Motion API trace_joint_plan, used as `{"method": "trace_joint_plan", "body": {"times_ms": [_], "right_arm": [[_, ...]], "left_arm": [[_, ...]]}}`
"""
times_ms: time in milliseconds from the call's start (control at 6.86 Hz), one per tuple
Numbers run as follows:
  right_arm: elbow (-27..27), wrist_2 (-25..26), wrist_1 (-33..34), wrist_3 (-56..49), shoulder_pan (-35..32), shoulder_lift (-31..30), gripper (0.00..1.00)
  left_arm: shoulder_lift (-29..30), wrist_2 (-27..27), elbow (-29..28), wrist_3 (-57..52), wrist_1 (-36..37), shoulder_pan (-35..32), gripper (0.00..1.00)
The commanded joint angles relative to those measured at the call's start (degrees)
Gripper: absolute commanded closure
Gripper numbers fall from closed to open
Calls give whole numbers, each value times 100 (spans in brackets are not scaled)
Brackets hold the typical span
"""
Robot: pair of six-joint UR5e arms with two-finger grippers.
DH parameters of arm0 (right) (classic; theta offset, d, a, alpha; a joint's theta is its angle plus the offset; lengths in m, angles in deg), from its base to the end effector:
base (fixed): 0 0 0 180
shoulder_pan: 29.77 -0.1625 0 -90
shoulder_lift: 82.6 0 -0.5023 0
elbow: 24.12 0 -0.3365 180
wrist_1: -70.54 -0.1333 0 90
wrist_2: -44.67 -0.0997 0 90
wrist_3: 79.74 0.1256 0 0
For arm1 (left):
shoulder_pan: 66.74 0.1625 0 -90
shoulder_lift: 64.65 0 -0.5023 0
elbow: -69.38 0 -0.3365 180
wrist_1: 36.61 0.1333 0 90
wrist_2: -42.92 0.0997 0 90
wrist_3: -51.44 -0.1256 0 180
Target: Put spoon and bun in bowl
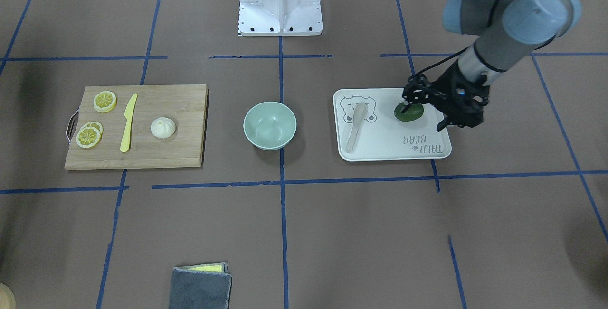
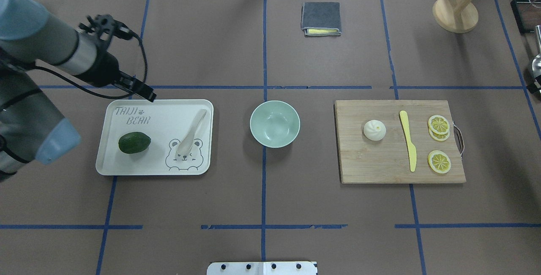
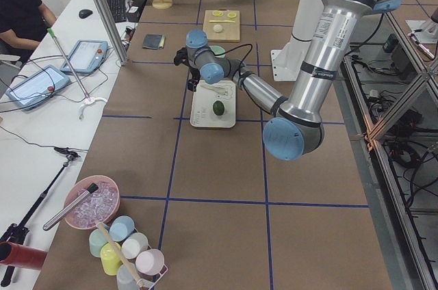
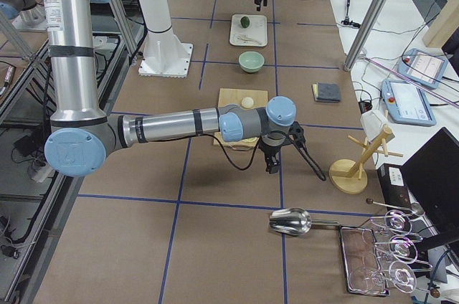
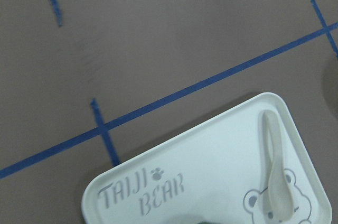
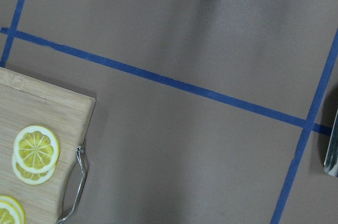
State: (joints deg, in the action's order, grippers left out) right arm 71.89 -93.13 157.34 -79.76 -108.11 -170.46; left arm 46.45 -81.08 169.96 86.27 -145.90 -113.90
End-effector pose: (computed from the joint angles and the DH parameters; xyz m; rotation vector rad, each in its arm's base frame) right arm -0.0548 -0.4647 0.6798 0.1015 -0.8487 -0.2740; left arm 0.3691 -0.4908 0.4425 0.3263 0.9757 0.3910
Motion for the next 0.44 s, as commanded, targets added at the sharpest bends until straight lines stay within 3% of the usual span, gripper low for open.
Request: {"method": "trace_joint_plan", "body": {"times_ms": [0, 292], "right_arm": [[-3, 8, -5, 186, 99, -12, 0], [-3, 8, -5, 360, 169, -12, 0]], "left_arm": [[516, 612, -562, 102, 5, 645, 6], [623, 824, -819, 94, -13, 962, 11]]}}
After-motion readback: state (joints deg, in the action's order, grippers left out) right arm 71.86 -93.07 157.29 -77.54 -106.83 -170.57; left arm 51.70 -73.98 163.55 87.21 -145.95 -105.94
